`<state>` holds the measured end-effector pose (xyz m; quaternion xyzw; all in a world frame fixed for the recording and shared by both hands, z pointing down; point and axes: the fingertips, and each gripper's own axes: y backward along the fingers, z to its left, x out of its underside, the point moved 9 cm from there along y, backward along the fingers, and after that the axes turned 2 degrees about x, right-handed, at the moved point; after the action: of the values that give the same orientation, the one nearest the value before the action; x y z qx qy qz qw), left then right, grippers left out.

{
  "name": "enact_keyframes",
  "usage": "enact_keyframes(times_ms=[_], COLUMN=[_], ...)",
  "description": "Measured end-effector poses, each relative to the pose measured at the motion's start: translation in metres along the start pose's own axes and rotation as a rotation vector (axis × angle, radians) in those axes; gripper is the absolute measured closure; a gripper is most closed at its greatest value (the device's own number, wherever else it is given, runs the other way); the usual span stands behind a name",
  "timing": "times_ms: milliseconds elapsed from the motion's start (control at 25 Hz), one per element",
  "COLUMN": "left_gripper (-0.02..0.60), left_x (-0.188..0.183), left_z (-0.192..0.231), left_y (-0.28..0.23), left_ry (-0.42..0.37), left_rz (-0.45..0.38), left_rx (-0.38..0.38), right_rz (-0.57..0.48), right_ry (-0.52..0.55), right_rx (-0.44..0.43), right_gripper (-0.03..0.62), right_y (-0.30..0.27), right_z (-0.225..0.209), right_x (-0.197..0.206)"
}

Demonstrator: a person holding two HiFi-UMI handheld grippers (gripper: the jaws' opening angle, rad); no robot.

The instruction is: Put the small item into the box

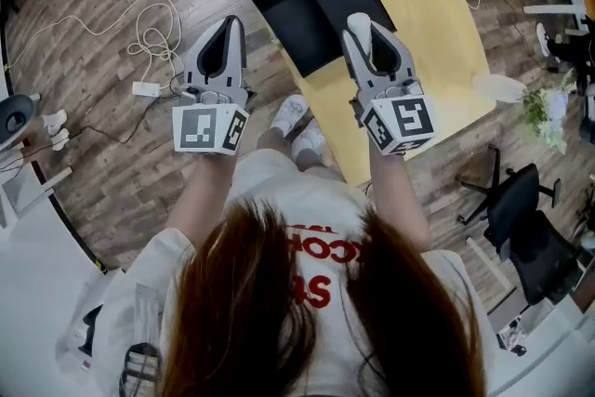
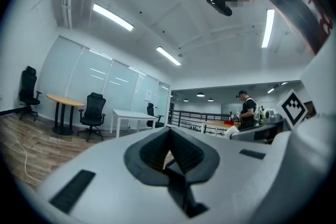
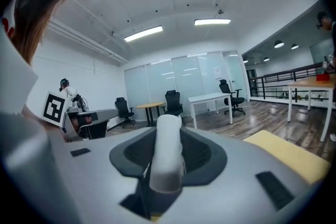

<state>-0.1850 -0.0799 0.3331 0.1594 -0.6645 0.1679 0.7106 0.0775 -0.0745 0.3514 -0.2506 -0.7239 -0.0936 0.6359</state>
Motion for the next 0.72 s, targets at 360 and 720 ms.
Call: enact_keyframes(times_ms=[360,720], left_gripper=[0.575,0.575], left_x=[0.035,0.052], left_z=[0.017,0.035], left_y=[0.017,0.037], left_ry=[0.033,0.060], left_rz=[0.076,0.121], left_rx=[-0.058,-0.109], right_rz=[0.229,0.388], right_ry=[0.060,0.149], right_rx=[-0.101,-0.106], right_gripper=[0.457,0.437], right_y=[-0.068,-0.089], right_z=[0.014,0.031], right_x=[0.077,0.108])
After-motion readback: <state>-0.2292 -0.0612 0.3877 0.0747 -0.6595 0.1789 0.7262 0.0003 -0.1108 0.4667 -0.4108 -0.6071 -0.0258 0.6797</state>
